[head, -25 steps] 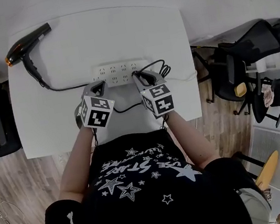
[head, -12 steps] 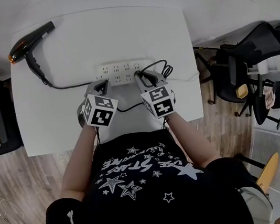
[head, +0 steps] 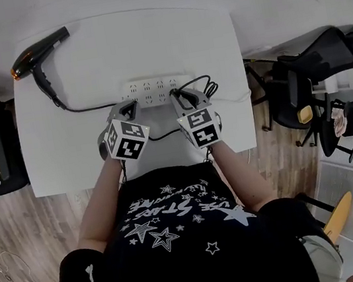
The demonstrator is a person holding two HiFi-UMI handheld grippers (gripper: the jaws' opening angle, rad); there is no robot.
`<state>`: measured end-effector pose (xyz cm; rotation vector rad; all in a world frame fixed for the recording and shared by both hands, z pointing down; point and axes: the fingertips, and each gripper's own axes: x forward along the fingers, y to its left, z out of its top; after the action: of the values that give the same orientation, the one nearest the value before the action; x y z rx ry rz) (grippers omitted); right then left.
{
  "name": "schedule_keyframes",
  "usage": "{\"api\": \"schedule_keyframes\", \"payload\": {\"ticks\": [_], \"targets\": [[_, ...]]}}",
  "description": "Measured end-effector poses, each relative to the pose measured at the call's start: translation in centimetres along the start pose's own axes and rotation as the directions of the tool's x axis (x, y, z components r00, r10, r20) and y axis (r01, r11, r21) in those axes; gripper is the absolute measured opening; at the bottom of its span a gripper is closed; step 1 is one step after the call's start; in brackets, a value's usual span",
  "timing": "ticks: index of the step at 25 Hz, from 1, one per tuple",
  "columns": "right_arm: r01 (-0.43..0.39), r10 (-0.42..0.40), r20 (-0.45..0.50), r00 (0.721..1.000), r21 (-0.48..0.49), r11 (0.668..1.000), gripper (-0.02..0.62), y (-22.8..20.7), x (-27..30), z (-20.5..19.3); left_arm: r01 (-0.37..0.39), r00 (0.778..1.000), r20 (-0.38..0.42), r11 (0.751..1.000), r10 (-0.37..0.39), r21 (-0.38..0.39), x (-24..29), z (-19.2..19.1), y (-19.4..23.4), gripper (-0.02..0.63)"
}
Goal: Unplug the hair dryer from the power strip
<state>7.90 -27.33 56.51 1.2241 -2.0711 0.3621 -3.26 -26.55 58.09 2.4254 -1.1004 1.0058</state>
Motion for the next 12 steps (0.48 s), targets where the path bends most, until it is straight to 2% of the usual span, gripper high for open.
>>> {"api": "schedule_keyframes", "payload": {"ticks": [3, 7, 9, 12], "targets": [[-0.008, 0.008, 0.003, 1.000, 0.006, 1.000, 0.078, -0.1, 0.0, -0.1, 0.012, 1.000, -0.003, 1.000, -0.012, -0.015, 0.0, 0.0, 0.0, 0.008], [-0.086, 0.078, 0.049, 0.996, 0.203, 0.975, 0.081, -1.0, 0.0, -0.3, 0.031, 0.999, 0.004, 1.000, -0.031, -0.003, -0.1, 0.0, -0.1, 0.008], [-0.076, 0.068, 0.046, 0.997, 0.188, 0.979, 0.080, -1.0, 0.0, -0.2, 0.021, 1.000, 0.011, 1.000, -0.021, 0.017, -0.1, 0.0, -0.1, 0.008], [-0.025, 0.024, 0.018, 1.000, 0.064, 0.998, 0.078, -0.7, 0.0, 0.0, 0.015, 1.000, 0.008, 0.999, -0.015, 0.028, 0.0, 0.1, -0.1, 0.008]]}}
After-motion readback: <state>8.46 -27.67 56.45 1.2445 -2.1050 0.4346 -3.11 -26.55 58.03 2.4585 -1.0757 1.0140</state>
